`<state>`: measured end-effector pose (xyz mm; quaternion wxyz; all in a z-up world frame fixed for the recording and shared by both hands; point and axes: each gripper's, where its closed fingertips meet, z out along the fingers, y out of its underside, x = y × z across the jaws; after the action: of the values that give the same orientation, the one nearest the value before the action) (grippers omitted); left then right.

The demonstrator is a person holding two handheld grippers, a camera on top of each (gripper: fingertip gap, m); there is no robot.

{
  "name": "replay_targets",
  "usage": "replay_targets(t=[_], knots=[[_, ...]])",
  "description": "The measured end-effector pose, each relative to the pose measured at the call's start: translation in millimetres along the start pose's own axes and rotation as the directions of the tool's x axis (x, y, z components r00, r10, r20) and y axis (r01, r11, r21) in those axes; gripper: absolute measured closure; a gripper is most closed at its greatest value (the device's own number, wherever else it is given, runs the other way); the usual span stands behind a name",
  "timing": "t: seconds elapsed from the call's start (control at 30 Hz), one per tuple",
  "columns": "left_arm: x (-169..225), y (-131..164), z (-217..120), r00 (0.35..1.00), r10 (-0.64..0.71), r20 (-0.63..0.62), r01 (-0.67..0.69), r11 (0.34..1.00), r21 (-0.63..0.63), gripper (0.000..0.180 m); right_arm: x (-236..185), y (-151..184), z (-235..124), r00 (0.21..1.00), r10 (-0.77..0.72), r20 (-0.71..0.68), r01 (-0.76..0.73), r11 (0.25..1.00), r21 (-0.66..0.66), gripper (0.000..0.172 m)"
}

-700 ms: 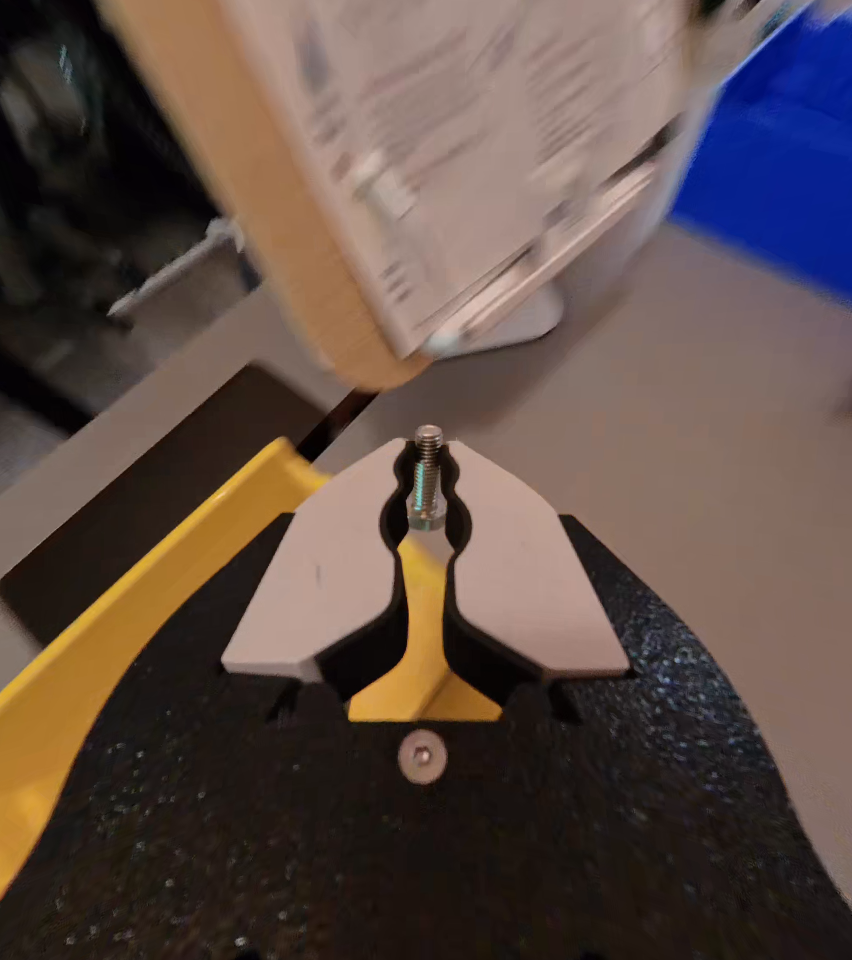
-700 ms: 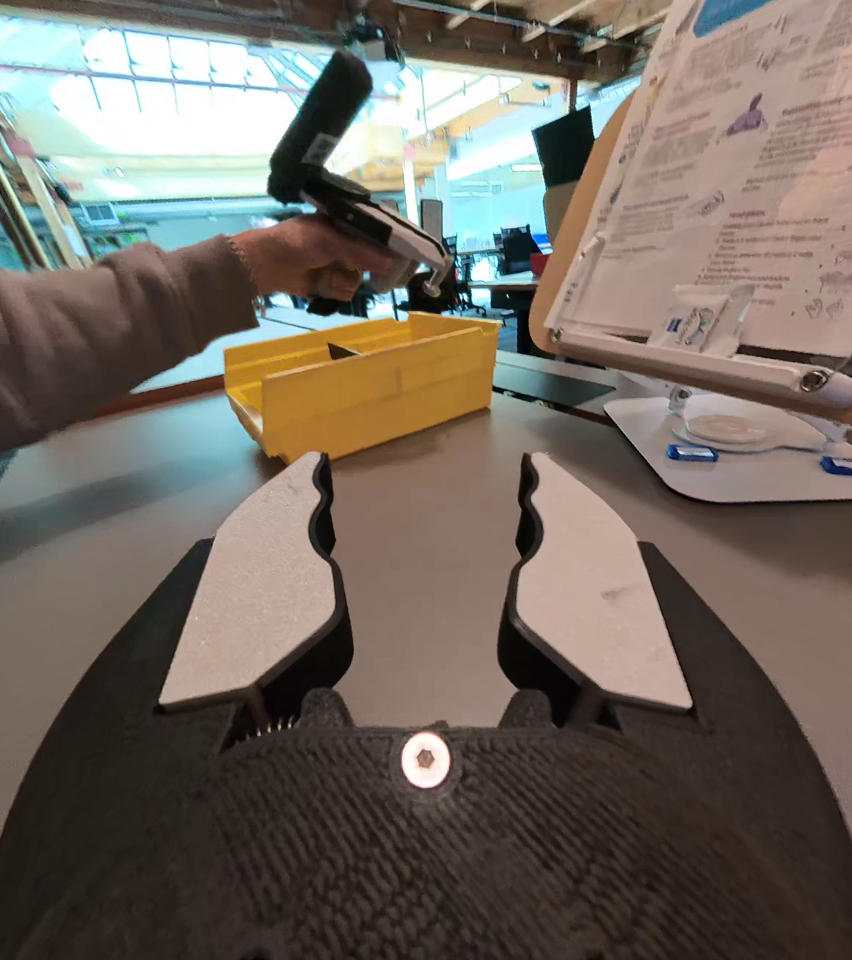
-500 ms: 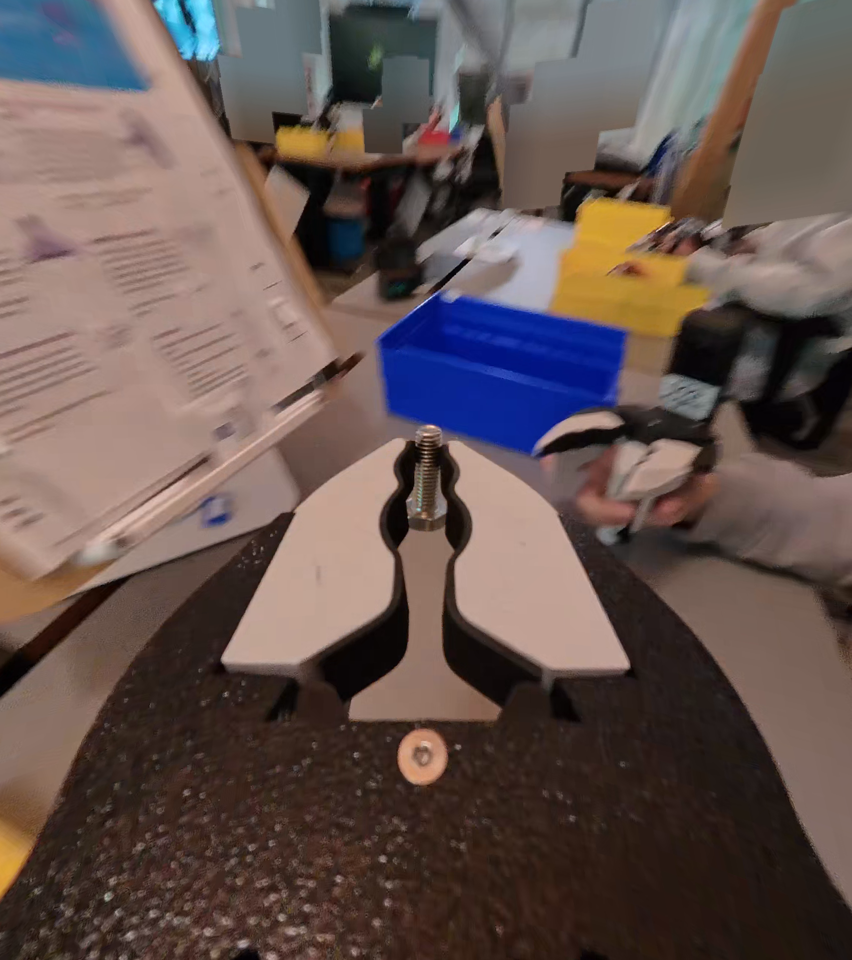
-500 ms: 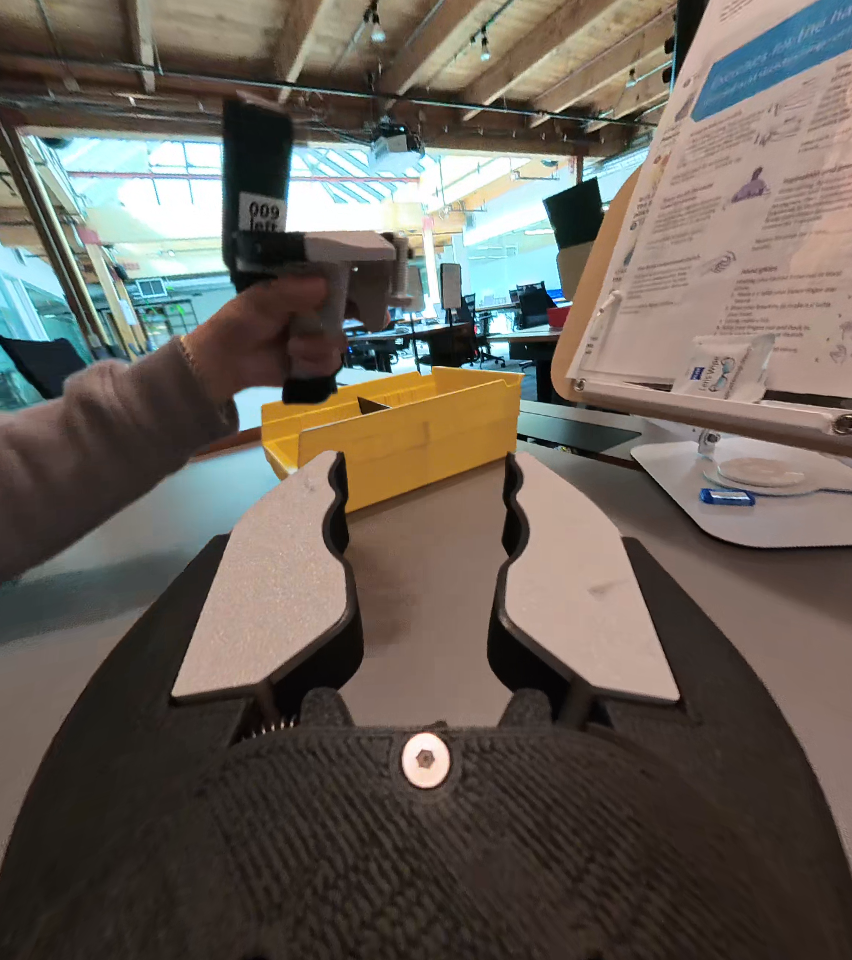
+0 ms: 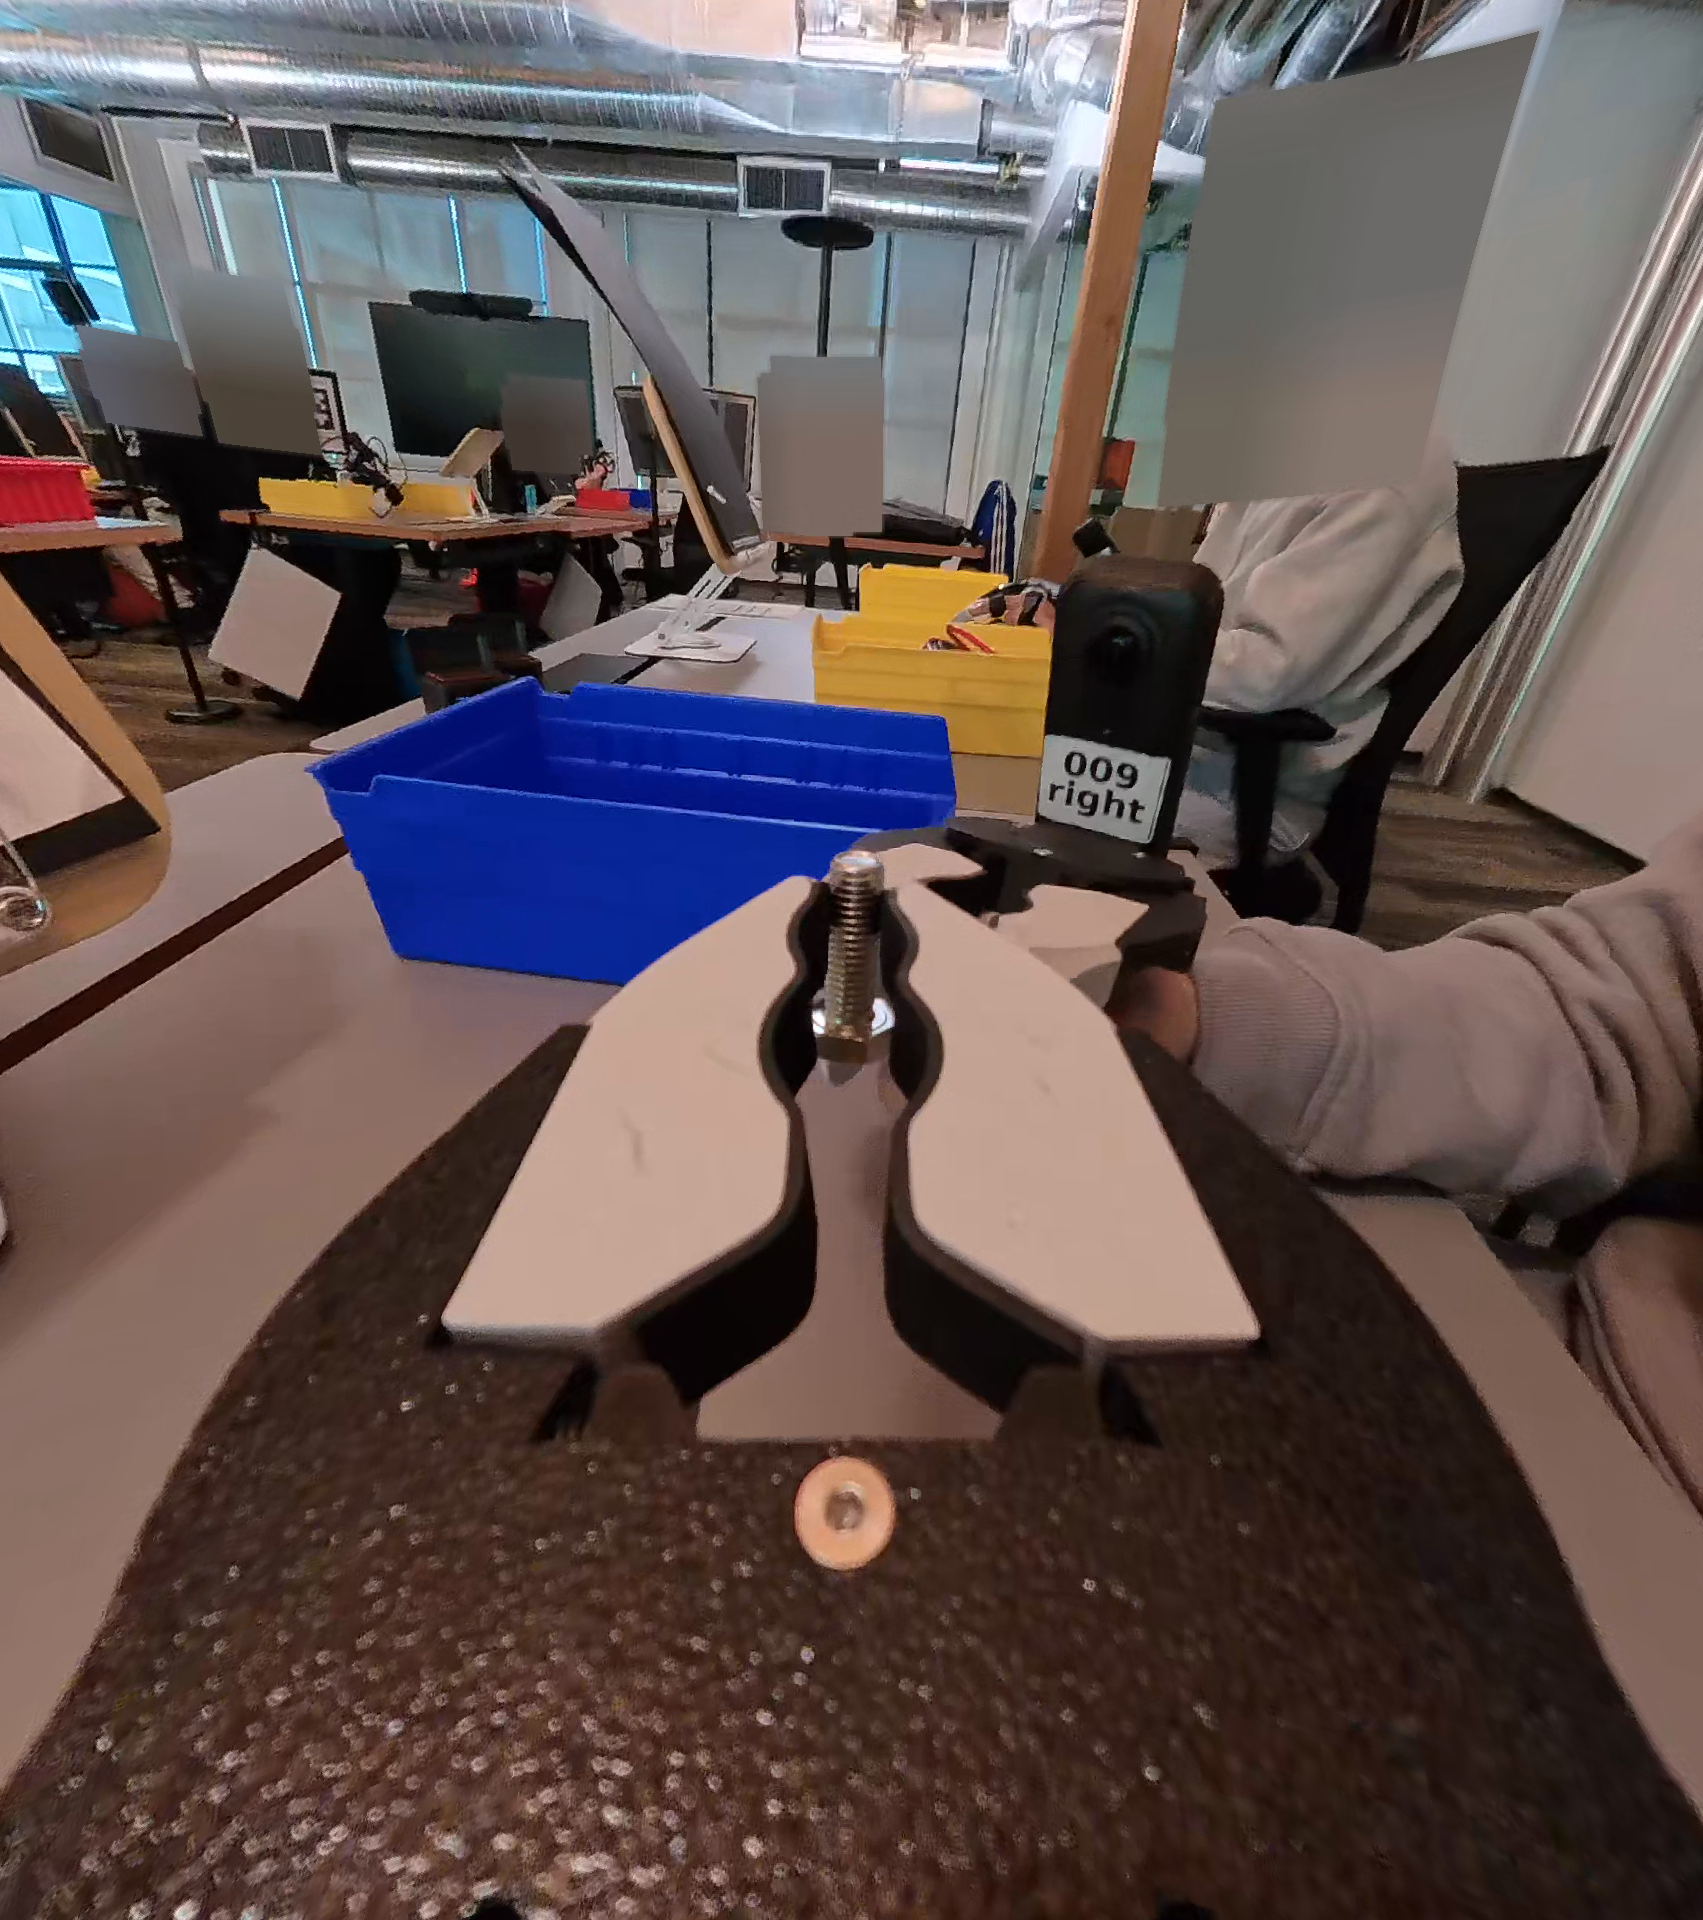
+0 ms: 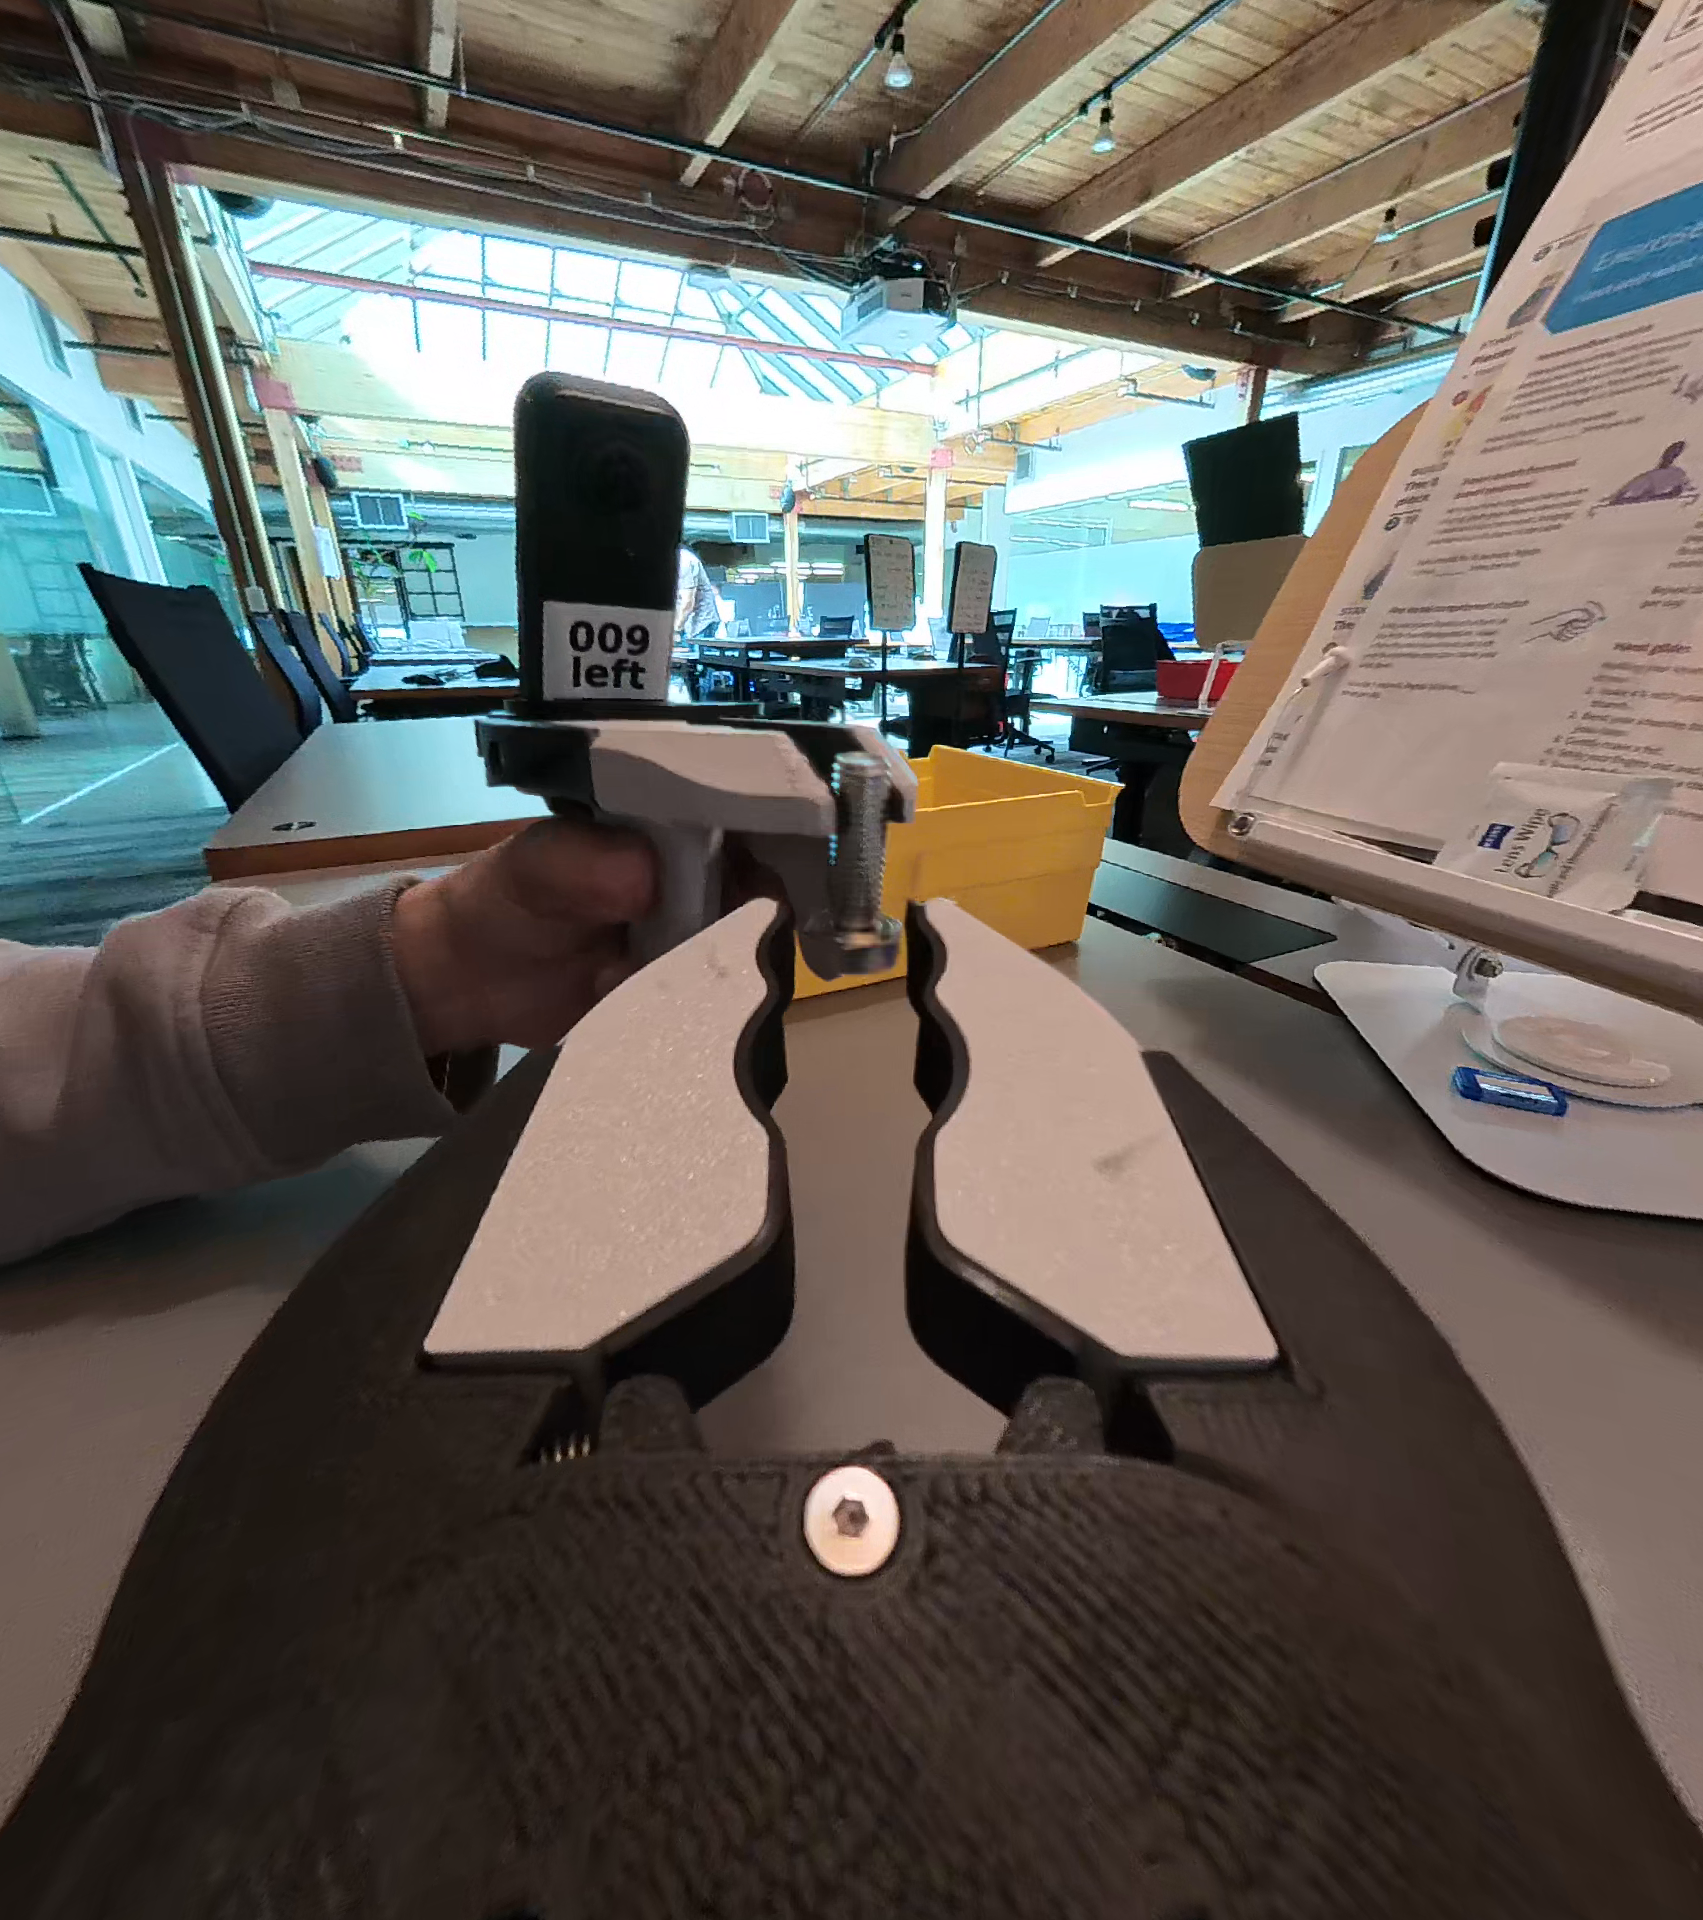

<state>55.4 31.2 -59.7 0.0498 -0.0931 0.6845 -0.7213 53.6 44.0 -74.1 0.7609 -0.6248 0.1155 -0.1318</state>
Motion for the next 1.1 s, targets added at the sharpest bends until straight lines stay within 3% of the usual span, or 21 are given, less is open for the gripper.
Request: replay_targets(t=[0.5, 0.63, 0.77, 0.83, 0.93, 1.0, 1.1], knots=[[-3, 9, 3, 1.0, -0.013, 0.021, 0.013, 1.0, -0.007, 0.172, 6, 9, 1, 0.999, -0.016, -0.033, 0.013, 0.996, -0.086, 0.163], [-9, 4, -8, 0.991, 0.034, 0.128, -0.025, 0.997, -0.071, 0.158, 10, 2, -2, 0.998, -0.01, -0.056, 0.007, 0.998, -0.057, 0.163], [-14, -32, -50, 0.948, 0.077, 0.31, -0.06, 0.996, -0.064, 0.155, 20, 3, -8, 0.995, -0.008, -0.1, 0.002, 0.998, -0.062, 0.163], [-31, -48, -92, 0.882, 0.071, 0.466, -0.025, 0.994, -0.106, 0.159, 24, 4, -10, 0.993, -0.008, -0.116, 0.0, 0.998, -0.064, 0.163], [-78, -47, -184, 0.678, 0.074, 0.732, 0.158, 0.957, -0.244, 0.161, 26, 6, -10, 0.993, -0.008, -0.121, 0.0, 0.997, -0.074, 0.163], [-107, -22, -251, 0.529, 0.084, 0.845, 0.383, 0.864, -0.326, 0.157, 25, 10, -8, 0.993, -0.012, -0.116, 0.002, 0.996, -0.084, 0.163], [-134, 34, -321, 0.36, 0.036, 0.932, 0.714, 0.632, -0.301, 0.148, 21, 14, -4, 0.995, -0.014, -0.097, 0.004, 0.995, -0.102, 0.163]])
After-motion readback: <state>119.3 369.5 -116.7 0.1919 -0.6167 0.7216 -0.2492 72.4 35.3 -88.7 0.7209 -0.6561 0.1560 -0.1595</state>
